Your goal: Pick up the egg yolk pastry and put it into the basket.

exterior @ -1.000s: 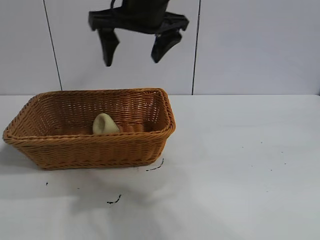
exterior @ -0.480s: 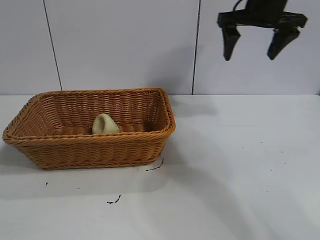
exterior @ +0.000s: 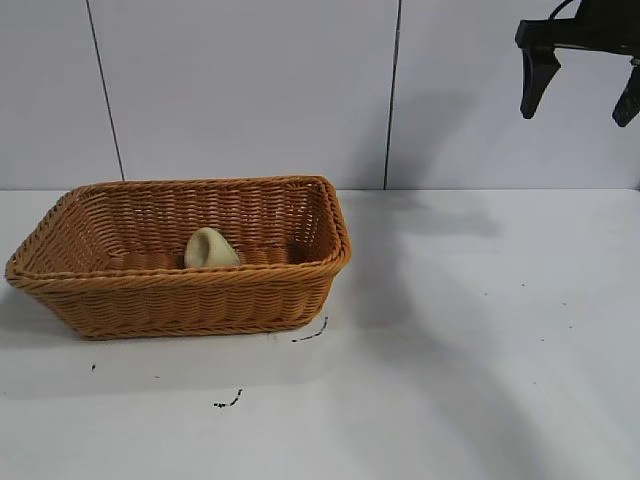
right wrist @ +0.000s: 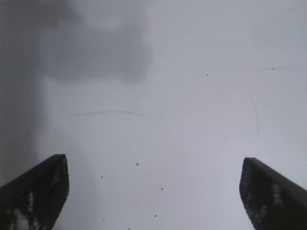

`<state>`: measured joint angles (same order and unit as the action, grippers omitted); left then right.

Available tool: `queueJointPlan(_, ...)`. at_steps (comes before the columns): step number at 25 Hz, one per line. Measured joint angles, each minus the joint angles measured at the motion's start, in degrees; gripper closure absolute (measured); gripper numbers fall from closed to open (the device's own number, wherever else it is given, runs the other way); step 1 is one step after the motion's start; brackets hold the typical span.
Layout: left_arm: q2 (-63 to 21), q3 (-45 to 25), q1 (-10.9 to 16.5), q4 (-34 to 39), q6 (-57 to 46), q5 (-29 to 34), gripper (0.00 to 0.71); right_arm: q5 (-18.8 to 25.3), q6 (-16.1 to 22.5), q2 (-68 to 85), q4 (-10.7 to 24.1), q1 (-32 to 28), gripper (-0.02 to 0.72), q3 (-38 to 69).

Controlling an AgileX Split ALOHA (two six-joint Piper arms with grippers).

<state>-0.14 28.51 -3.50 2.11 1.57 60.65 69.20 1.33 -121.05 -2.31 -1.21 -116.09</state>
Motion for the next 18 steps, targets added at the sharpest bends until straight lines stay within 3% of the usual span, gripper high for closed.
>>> queueJointPlan(8, 0.0, 0.0, 0.0, 0.0, 0.0, 0.0, 0.017, 0.0, -0.6, 19.3, -0.2, 0.0, 0.008, 22.6)
queueJointPlan(18, 0.0, 0.0, 0.0, 0.0, 0.0, 0.0, 0.017, 0.0, -1.0, 54.9, -0.8, 0.0, 0.008, 53.5)
